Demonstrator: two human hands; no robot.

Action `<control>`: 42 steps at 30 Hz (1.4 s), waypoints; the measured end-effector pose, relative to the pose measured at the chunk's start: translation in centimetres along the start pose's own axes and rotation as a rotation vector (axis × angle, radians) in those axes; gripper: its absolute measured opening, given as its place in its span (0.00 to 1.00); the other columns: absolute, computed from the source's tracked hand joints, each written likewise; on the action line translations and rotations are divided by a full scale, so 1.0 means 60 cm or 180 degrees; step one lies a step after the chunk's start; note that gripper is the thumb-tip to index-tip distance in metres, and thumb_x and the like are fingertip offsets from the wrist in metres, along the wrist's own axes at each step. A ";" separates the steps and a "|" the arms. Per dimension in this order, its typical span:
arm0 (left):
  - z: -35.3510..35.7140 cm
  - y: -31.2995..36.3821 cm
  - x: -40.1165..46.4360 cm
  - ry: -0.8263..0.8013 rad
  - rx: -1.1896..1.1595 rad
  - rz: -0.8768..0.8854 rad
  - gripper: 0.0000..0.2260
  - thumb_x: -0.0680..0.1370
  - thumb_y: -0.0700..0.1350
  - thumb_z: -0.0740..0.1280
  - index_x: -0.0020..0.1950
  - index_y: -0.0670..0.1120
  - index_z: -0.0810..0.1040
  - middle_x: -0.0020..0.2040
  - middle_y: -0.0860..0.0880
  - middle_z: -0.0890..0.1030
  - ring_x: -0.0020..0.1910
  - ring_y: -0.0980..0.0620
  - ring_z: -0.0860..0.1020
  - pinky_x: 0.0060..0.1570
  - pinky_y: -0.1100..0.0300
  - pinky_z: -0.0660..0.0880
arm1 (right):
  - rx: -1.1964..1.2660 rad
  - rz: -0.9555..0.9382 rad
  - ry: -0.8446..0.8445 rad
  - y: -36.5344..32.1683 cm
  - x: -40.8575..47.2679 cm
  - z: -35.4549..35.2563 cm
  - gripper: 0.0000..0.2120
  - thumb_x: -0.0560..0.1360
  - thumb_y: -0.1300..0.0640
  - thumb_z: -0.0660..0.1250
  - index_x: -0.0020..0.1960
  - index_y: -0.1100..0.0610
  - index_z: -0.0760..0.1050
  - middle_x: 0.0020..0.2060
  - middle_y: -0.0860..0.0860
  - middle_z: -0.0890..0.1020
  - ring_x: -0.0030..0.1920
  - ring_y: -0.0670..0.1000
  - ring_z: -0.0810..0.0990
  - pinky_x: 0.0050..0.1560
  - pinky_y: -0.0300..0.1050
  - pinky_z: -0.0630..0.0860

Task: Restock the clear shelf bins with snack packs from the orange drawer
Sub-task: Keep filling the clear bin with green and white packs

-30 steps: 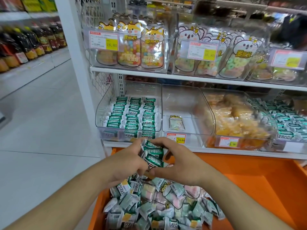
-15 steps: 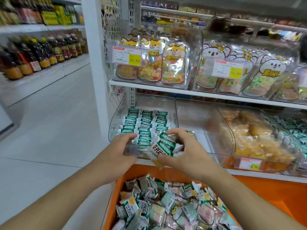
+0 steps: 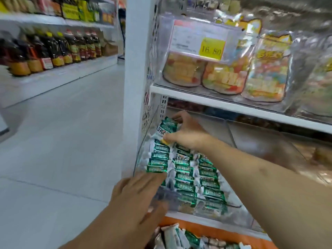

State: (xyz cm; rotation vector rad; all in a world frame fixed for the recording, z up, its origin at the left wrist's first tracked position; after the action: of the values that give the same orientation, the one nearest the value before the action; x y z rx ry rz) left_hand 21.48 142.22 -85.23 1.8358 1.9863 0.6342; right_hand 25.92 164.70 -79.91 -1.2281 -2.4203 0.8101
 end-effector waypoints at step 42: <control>-0.024 0.050 -0.060 0.0251 0.0164 -0.0244 0.25 0.86 0.58 0.59 0.83 0.57 0.60 0.82 0.56 0.60 0.81 0.54 0.53 0.78 0.52 0.48 | 0.0202 -0.0349 0.0845 -0.018 -0.263 -0.067 0.16 0.81 0.46 0.70 0.64 0.53 0.76 0.59 0.52 0.77 0.59 0.50 0.77 0.64 0.50 0.75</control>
State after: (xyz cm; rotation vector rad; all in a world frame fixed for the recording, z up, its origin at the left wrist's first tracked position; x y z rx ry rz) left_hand 23.48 138.68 -82.51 1.7798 2.1315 0.6477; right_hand 36.51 152.79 -76.36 -1.0926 -2.2093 0.6424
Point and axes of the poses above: each hand's wrist, its own x-axis towards the middle knuckle, its own z-axis out of the palm, y = z × x, the point moved 9 cm from there along x, towards the middle knuckle
